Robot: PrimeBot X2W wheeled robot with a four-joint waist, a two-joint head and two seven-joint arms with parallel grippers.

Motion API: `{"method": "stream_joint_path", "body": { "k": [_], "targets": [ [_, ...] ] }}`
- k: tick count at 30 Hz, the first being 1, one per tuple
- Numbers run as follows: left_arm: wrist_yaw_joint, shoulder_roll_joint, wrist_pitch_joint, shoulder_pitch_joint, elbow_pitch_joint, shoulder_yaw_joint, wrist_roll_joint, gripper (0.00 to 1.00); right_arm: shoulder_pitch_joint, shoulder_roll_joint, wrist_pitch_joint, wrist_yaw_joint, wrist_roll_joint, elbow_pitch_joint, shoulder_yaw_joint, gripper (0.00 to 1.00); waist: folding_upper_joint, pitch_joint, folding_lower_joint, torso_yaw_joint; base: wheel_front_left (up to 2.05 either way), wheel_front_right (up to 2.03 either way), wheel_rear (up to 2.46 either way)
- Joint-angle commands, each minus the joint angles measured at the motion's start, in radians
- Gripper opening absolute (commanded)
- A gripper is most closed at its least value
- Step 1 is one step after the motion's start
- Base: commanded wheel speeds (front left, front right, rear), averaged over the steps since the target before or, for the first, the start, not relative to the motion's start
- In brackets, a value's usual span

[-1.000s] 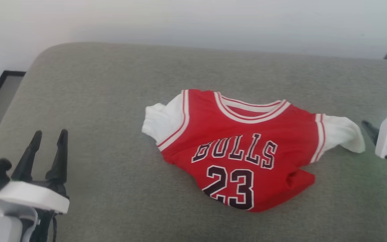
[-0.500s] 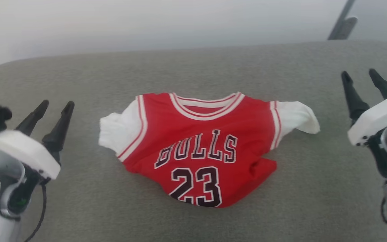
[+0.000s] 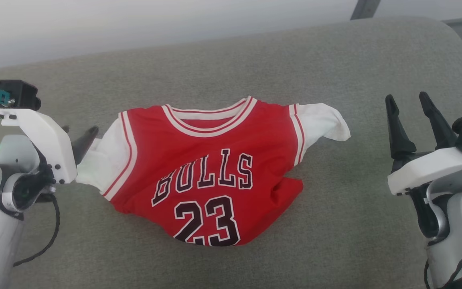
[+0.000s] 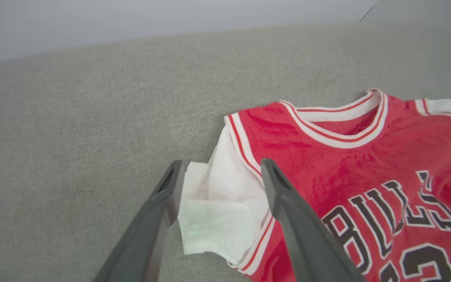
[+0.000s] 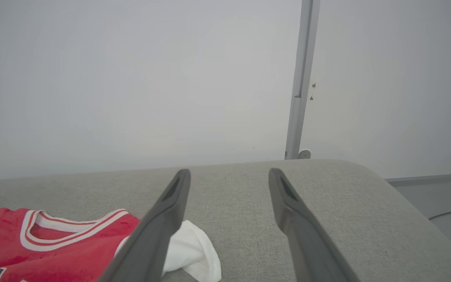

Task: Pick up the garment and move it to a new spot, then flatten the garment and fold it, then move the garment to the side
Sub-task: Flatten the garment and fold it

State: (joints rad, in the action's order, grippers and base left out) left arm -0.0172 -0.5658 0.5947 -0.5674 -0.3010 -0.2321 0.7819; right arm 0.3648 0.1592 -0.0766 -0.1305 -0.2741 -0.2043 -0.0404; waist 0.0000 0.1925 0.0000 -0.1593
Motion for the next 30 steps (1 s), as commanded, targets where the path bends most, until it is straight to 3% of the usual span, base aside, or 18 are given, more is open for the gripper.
{"method": "stream_joint_path", "body": {
  "k": [1, 9, 16, 23, 24, 26, 30],
  "targets": [
    [0.027, -0.005, 0.049, -0.019, -0.032, -0.012, -0.012, 1.0, -0.016, -0.007, -0.003, 0.0, 0.001, 0.007, 0.001, 1.0, 0.0, 0.01, 0.0, -0.013, 0.0, 0.0, 0.0],
    [0.103, -0.004, 0.192, -0.038, -0.146, -0.061, -0.024, 1.0, -0.041, -0.02, -0.011, 0.0, 0.001, 0.039, -0.012, 1.0, 0.0, 0.027, 0.0, -0.025, 0.0, 0.0, 0.0],
    [0.106, 0.015, 0.211, -0.056, -0.236, -0.087, -0.034, 1.0, -0.059, -0.021, 0.002, 0.0, 0.001, 0.065, -0.013, 1.0, 0.0, 0.038, 0.0, -0.02, 0.0, 0.0, 0.0],
    [0.076, 0.042, 0.213, -0.094, -0.361, -0.116, -0.039, 1.0, -0.048, -0.01, 0.044, 0.0, 0.003, 0.088, 0.005, 1.0, 0.0, 0.062, 0.0, -0.023, 0.0, 0.0, 0.0],
    [0.076, 0.048, 0.213, -0.097, -0.382, -0.117, -0.035, 0.87, -0.045, -0.009, 0.05, 0.0, 0.0, 0.09, 0.007, 1.0, 0.0, 0.065, 0.0, -0.023, 0.0, 0.0, 0.0],
    [0.063, 0.062, 0.21, -0.101, -0.416, -0.124, -0.031, 0.0, -0.04, -0.005, 0.066, 0.0, -0.009, 0.089, 0.012, 1.0, 0.0, 0.073, 0.0, -0.022, 0.0, 0.0, 0.0],
    [0.035, 0.08, 0.179, -0.131, -0.457, -0.128, -0.029, 0.0, -0.037, 0.004, 0.118, 0.0, -0.025, 0.08, 0.028, 1.0, 0.0, 0.087, 0.0, -0.014, 0.0, 0.0, 0.0]
  ]
}}
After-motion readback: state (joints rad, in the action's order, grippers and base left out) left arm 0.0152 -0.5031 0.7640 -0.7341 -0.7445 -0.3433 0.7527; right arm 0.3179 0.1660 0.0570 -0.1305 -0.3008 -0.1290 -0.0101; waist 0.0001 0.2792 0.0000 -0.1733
